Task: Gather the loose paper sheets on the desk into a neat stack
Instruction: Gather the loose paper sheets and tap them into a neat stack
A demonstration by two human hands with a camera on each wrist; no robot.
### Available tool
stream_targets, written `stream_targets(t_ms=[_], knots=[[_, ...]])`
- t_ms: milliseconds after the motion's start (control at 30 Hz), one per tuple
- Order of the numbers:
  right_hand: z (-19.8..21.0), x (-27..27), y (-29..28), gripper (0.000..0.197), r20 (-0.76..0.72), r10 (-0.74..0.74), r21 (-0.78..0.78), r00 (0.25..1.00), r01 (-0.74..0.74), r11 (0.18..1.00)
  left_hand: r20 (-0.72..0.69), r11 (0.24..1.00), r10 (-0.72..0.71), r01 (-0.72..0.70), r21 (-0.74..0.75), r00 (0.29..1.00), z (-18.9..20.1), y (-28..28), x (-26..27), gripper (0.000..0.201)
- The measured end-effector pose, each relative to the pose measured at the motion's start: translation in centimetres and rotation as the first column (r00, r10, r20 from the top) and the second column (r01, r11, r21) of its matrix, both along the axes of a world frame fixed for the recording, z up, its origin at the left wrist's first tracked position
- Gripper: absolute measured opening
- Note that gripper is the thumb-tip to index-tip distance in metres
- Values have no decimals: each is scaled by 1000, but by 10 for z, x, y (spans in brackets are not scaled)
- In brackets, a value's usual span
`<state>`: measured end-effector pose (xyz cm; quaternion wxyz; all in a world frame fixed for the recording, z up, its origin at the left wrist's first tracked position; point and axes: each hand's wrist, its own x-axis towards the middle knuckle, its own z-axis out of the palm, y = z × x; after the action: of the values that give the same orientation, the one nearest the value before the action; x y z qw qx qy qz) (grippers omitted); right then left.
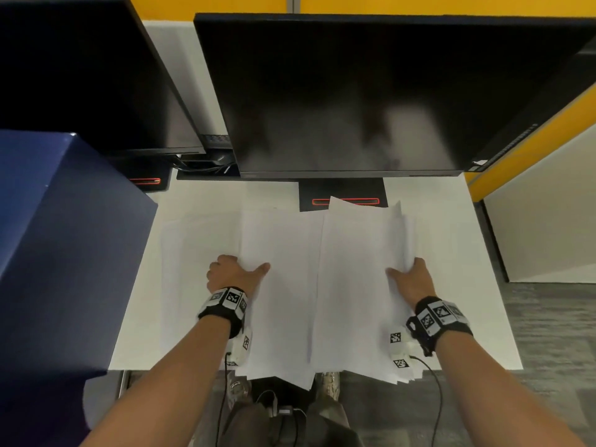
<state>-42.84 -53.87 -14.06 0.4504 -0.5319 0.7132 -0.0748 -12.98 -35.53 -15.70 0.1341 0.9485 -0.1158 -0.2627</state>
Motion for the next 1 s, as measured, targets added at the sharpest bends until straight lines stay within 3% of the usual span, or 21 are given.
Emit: stream_targets(t_ms=[100, 200, 333, 467, 567, 667, 767, 867, 900, 933, 1000], knots=[[3, -17, -3, 66, -53, -100, -54, 994, 97, 994, -23, 996, 49, -50, -67, 999, 4, 7, 8, 68], [5, -28, 1, 67, -82, -173, -62, 982, 168, 984, -161, 985, 66, -91, -149, 985, 6, 14, 15, 73], [1, -12, 10, 64, -53, -4, 5, 999, 4, 1000, -180, 983, -148, 125, -132, 973, 6, 6, -5, 65], [-2, -4, 12, 61, -4, 174, 51, 985, -174, 983, -190, 967, -145, 99, -234, 971, 16, -4, -20, 47], [1, -20, 4, 56, -5, 130, 39, 992, -129, 991, -199, 942, -140, 69, -327, 970, 31, 3, -4, 43], [3, -33, 4, 54, -88, 119, 35, 989, -116, 993, -123, 888, -183, 110, -447, 975, 66, 12, 13, 35], [3, -31, 11, 71, -119, 132, 76, 984, -124, 989, -62, 825, -174, 111, -555, 983, 115, 23, 24, 29], [15, -15, 17, 101, -266, 119, -196, 957, -175, 965, -139, 737, -176, 36, -675, 975, 146, 27, 29, 23], [23, -5, 19, 104, -171, 131, -291, 977, -177, 940, -157, 712, -184, 22, -702, 970, 149, 22, 26, 21], [36, 7, 24, 106, 48, 160, -309, 986, -138, 941, -149, 704, -200, 37, -709, 968, 147, 15, 22, 22], [59, 33, 39, 104, 500, 149, -147, 853, -86, 985, -129, 734, -236, 90, -673, 963, 135, -3, 5, 26]])
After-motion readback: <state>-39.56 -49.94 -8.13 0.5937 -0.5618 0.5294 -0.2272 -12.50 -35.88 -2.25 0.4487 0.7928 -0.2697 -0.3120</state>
